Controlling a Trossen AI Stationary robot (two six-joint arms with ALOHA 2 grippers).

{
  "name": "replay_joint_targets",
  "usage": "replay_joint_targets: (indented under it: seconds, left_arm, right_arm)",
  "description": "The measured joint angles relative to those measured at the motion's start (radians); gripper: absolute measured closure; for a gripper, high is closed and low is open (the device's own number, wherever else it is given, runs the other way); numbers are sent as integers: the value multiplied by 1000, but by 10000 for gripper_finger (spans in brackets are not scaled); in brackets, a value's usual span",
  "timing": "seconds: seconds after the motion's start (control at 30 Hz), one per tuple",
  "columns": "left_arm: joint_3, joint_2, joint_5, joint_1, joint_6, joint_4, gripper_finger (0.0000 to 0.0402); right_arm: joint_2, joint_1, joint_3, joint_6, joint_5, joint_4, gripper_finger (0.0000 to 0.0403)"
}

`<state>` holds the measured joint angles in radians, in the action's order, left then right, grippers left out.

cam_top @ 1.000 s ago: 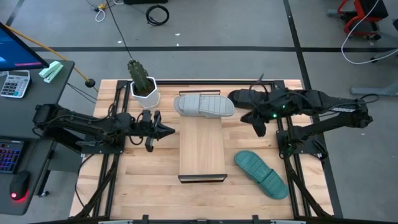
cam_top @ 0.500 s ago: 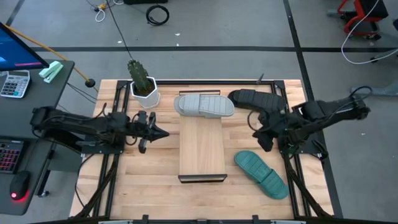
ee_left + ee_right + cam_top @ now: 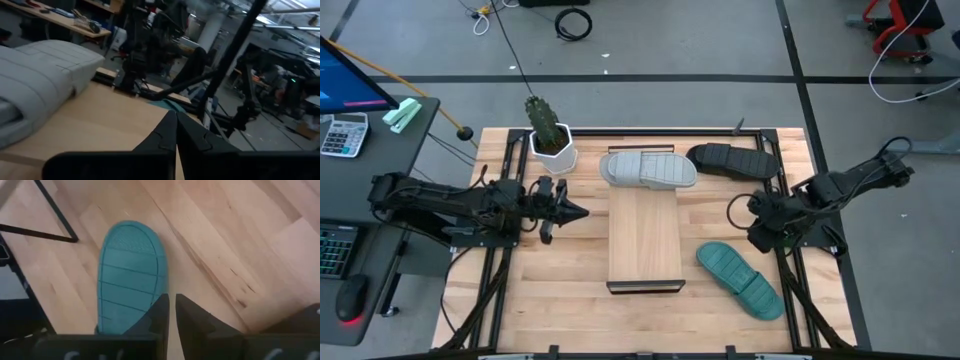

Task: Pick and place slippers onto the shelf
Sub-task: Put the green pair of slippers on the shelf

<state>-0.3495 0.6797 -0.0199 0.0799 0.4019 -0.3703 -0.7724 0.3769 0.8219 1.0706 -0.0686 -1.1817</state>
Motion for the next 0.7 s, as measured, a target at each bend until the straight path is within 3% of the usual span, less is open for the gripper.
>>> replay_joint_targets:
  seconds: [0.23,0.57,0.7]
  left_arm:
    - [0,0,-47,0,7,-48,371]
    - [0,0,-81,0,13,-94,392]
    - [0,0,-95,0,94,-128,391]
  right_arm:
    - [1,19,-43,-8,-16,-51,367]
    - [2,19,-124,-3,3,-16,367]
    - [-12,19,-126,24,9,1,359]
